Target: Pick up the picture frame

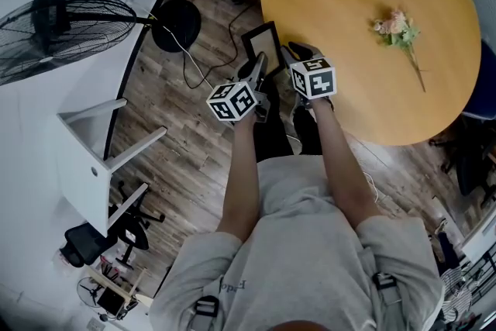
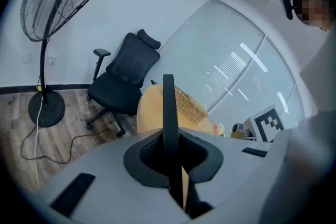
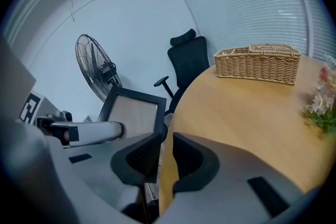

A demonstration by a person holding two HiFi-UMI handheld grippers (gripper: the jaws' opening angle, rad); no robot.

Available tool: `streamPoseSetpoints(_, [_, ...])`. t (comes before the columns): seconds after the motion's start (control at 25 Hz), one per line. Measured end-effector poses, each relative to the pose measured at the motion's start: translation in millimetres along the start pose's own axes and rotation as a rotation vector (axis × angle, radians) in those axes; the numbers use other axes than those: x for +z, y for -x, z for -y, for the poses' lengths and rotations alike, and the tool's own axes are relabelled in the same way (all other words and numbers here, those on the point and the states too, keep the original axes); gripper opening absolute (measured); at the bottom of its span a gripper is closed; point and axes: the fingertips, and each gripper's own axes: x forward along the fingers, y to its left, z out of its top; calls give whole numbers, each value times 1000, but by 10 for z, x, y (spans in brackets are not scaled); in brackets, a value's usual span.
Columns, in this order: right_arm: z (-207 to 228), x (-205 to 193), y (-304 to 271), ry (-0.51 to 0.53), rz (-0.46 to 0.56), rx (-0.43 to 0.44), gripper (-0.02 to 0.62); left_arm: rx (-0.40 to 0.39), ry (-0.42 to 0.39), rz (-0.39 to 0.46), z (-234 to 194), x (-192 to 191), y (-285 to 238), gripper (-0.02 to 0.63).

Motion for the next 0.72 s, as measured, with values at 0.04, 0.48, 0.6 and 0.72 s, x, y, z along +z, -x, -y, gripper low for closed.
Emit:
streamPoseSetpoints(0.04, [20, 2, 24, -6, 4, -3, 86, 16, -17, 3, -3, 20, 9, 43])
streamPoseSetpoints(0.48, [-31, 56, 188, 23, 14, 12, 86, 131, -113, 5, 46, 122, 60, 43])
streamPoseSetpoints(0.6, [-31, 110, 243, 25, 26, 15, 86, 154, -150, -2, 95, 141, 79, 43])
streamPoseSetpoints(0.72, [-40, 144, 325, 45, 31, 10, 86, 199, -233, -23, 160, 157, 123, 43])
